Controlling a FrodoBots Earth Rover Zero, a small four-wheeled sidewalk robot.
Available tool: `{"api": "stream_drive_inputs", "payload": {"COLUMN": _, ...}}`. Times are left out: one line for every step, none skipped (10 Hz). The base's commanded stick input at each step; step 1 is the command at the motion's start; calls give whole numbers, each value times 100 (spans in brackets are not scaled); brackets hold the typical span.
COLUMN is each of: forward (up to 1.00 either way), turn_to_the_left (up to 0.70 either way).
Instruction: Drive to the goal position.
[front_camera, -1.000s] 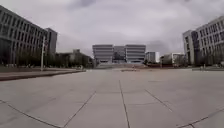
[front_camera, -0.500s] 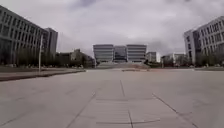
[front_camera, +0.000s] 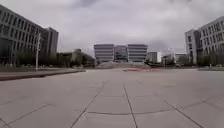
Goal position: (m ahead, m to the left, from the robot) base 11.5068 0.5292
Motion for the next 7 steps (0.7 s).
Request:
{"api": "stream_drive_inputs", "payload": {"forward": 100, "turn_to_the_left": 0}}
{"api": "stream_drive_inputs", "payload": {"forward": 100, "turn_to_the_left": 0}}
{"api": "stream_drive_inputs", "payload": {"forward": 100, "turn_to_the_left": 0}}
{"api": "stream_drive_inputs", "payload": {"forward": 100, "turn_to_the_left": 0}}
{"api": "stream_drive_inputs", "payload": {"forward": 100, "turn_to_the_left": 0}}
{"api": "stream_drive_inputs", "payload": {"forward": 100, "turn_to_the_left": 0}}
{"api": "stream_drive_inputs", "payload": {"forward": 100, "turn_to_the_left": 0}}
